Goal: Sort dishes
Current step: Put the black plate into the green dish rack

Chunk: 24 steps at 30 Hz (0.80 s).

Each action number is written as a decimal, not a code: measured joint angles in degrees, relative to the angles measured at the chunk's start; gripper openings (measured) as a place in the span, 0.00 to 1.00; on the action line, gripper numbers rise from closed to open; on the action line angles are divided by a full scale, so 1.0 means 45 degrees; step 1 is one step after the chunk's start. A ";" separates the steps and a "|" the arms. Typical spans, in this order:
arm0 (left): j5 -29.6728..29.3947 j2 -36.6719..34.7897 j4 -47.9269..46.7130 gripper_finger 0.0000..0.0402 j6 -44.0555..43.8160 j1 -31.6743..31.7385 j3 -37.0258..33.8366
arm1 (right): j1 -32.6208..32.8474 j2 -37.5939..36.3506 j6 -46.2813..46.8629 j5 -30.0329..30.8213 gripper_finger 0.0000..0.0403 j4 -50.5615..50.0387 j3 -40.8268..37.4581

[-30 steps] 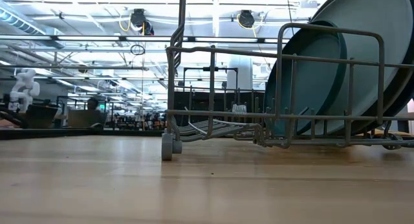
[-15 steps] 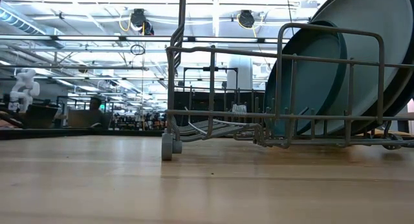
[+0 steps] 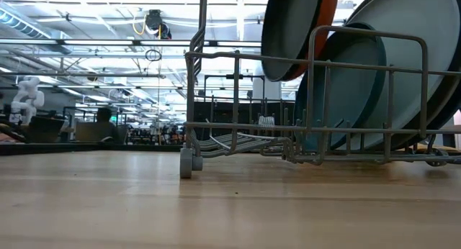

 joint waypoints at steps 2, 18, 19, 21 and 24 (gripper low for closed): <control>0.0004 -0.0001 0.0492 0.01 0.0068 0.0009 -0.0313 | 0.0000 0.0000 0.0000 -0.0005 0.63 0.0000 0.0000; 0.1733 -0.0907 0.5611 0.01 0.0793 0.0714 -0.4578 | 0.0000 -0.0005 0.0248 -0.0092 0.63 0.0000 0.0000; 0.1741 -0.0977 0.5640 0.01 0.1010 0.0694 -0.4592 | 0.0000 -0.0005 0.0248 -0.0110 0.63 -0.0001 0.0000; 0.1727 -0.1268 0.6081 0.01 0.1814 0.0584 -0.4604 | 0.0000 -0.0005 0.0348 -0.0189 0.63 0.0000 0.0000; 0.1687 -0.1882 0.7152 0.01 0.3220 0.0430 -0.4575 | -0.0046 -0.0005 0.0636 -0.0463 0.63 0.0015 0.0000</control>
